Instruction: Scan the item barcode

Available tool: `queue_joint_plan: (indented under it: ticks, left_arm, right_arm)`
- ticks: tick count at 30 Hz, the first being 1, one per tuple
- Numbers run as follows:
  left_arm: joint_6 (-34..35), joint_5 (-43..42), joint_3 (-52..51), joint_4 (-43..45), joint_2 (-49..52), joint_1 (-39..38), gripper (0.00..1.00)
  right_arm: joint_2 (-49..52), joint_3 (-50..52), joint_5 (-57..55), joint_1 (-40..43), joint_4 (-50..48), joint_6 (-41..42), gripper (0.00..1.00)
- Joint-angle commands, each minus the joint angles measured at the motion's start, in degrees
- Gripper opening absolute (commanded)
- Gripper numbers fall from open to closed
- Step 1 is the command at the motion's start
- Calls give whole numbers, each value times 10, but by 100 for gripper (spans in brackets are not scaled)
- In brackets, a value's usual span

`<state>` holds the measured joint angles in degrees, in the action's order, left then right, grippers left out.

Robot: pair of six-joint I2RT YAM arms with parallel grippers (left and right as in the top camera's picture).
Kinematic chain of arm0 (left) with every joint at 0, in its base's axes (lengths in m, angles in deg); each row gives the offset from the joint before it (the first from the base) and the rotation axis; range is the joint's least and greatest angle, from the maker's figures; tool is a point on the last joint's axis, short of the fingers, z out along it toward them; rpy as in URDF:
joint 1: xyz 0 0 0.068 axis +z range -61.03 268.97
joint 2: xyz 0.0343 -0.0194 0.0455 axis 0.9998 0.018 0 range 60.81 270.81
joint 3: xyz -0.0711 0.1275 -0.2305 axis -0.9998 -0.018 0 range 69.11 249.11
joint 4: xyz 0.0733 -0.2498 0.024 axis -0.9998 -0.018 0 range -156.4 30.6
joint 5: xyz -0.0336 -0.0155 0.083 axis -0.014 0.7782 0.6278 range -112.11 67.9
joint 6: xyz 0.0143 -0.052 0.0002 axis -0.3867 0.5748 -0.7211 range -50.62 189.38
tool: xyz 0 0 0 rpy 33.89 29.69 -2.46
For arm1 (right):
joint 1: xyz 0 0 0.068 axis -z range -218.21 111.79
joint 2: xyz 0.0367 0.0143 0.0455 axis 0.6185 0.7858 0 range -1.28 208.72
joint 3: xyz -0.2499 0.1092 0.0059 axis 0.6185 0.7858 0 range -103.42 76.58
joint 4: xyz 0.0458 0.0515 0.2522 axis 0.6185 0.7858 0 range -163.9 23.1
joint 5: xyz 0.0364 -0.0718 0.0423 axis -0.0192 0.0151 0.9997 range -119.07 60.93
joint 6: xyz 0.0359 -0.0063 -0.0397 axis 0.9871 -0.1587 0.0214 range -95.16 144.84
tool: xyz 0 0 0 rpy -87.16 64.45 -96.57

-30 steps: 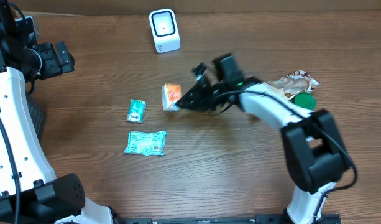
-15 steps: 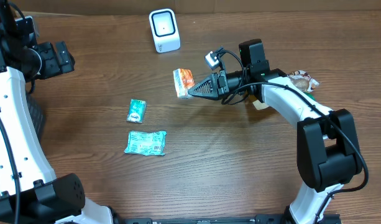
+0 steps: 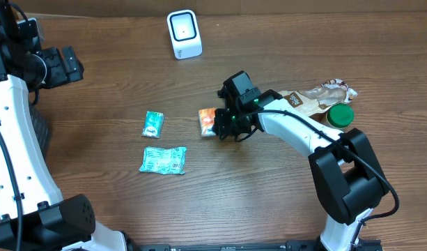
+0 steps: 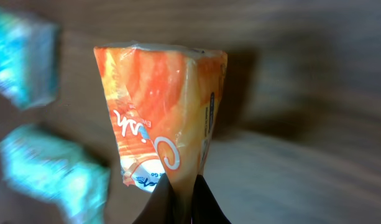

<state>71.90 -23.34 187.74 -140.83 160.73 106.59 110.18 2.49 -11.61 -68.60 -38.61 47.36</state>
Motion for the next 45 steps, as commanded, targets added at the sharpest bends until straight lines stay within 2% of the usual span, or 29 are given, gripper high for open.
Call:
queue_joint_plan:
  ticks: [1, 4, 6, 8, 11, 12, 13, 16, 21, 23, 24, 27, 29, 31, 38, 45]
  left_arm:
    - [-13, 2, 5, 0, -2, 0, 99]
    - [-13, 2, 5, 0, -2, 0, 100]
    - [-13, 2, 5, 0, -2, 0, 100]
    - [-13, 2, 5, 0, -2, 0, 100]
    - [-13, 2, 5, 1, -2, 0, 100]
    - [-13, 2, 5, 0, -2, 0, 100]
    - [-13, 2, 5, 1, -2, 0, 99]
    - [-13, 2, 5, 1, -2, 0, 100]
    - [-13, 2, 5, 1, -2, 0, 100]
    - [-13, 2, 5, 1, -2, 0, 100]
    - [-13, 2, 5, 1, -2, 0, 100]
    - [-13, 2, 5, 1, -2, 0, 100]
    - [-13, 2, 5, 1, -2, 0, 100]
    - [-13, 2, 5, 1, -2, 0, 99]
    - [-13, 2, 5, 1, -2, 0, 100]
    - [-13, 2, 5, 1, -2, 0, 100]
  right_arm:
    - [-11, -8, -116, 14, -2, 21, 4]
    - [-11, -8, -125, 21, 0, 61, 4]
    - [-11, -4, -115, 21, 5, 140, 5]
    - [-11, 0, -54, 17, 5, 228, 17]
    - [-11, 2, 78, -3, -18, 237, 60]
    - [-11, 2, 98, -9, -19, 233, 69]
    - [-11, 1, 108, -14, -20, 223, 75]
    - [-11, 1, 104, -13, -20, 180, 79]
    - [-11, -13, 59, 30, -17, 94, 70]
    - [-11, -24, 48, 52, -17, 46, 62]
    - [-11, -30, 46, 63, -17, 25, 49]
    - [-11, -45, 40, 91, -21, -19, 27]
    - [-11, -48, 8, 109, -37, -21, 12]
    - [-9, -47, -28, 119, -50, -20, 4]
    - [39, -46, -61, 113, -72, -13, 4]
    - [71, -47, -39, 106, -69, -11, 4]
